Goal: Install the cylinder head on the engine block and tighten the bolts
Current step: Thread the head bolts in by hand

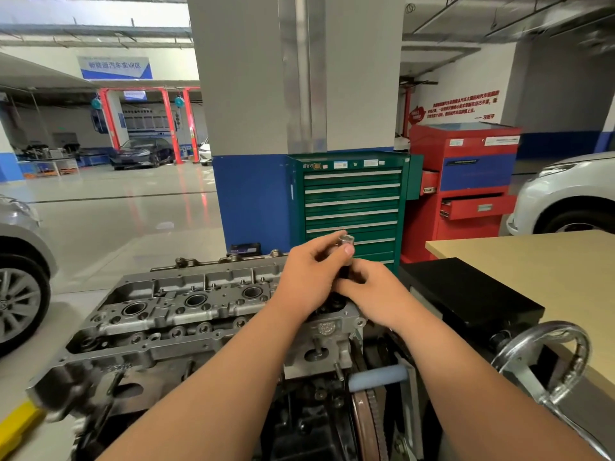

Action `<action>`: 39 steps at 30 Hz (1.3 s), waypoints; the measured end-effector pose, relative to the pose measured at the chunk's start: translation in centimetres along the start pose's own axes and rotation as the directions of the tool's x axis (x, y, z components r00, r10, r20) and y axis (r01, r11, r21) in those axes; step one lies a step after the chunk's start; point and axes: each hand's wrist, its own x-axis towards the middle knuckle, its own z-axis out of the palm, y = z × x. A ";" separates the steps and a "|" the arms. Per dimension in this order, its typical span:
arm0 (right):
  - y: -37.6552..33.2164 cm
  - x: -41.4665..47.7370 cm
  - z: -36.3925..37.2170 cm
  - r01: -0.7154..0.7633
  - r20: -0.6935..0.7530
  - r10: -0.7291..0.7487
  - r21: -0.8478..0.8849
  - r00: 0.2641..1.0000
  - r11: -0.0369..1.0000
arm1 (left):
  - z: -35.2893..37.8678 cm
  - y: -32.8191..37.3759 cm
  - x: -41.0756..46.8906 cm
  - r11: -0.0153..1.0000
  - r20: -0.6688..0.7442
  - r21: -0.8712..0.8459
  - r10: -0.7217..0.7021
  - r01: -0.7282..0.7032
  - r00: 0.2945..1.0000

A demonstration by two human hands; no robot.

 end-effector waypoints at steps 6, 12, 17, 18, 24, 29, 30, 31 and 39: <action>-0.2 0.3 -0.8 0.006 0.037 -0.005 -0.035 0.999 0.999 | -0.6 -0.1 0.1 1.000 0.043 0.015 0.006 -0.007 0.999; -0.1 0.4 -0.2 0.020 0.022 -0.020 0.031 1.000 0.999 | -0.7 0.0 0.0 0.999 0.088 0.022 -0.032 0.031 0.996; -0.6 0.5 -0.3 0.037 0.012 -0.037 -0.030 0.999 0.999 | -0.9 0.0 0.2 0.986 0.077 0.160 0.036 -0.048 0.996; -0.6 0.5 -0.4 0.036 0.014 -0.035 -0.053 0.999 0.998 | -0.9 0.0 0.3 0.983 0.075 0.178 0.034 -0.047 0.997; -1.1 0.6 -0.5 0.041 0.025 -0.038 -0.149 0.999 0.988 | -0.7 -0.3 0.6 0.992 0.017 0.123 -0.021 0.019 1.000; -1.0 1.0 0.0 0.012 -0.012 -0.015 -0.256 1.000 0.967 | -1.2 -0.7 0.5 0.987 0.012 0.162 -0.021 0.019 1.000; -0.9 1.0 0.1 0.007 -0.022 -0.013 -0.284 1.000 0.959 | -1.3 -0.8 0.4 0.984 0.026 0.176 -0.022 0.017 0.999; -0.9 1.0 0.0 0.015 -0.026 -0.025 -0.322 0.999 0.947 | -1.4 -0.9 0.3 0.984 0.043 0.180 -0.024 0.015 0.999; -0.9 1.3 -0.9 0.012 0.089 0.003 -0.159 0.996 0.987 | -1.3 -1.3 0.3 0.981 0.061 0.185 -0.071 0.058 0.996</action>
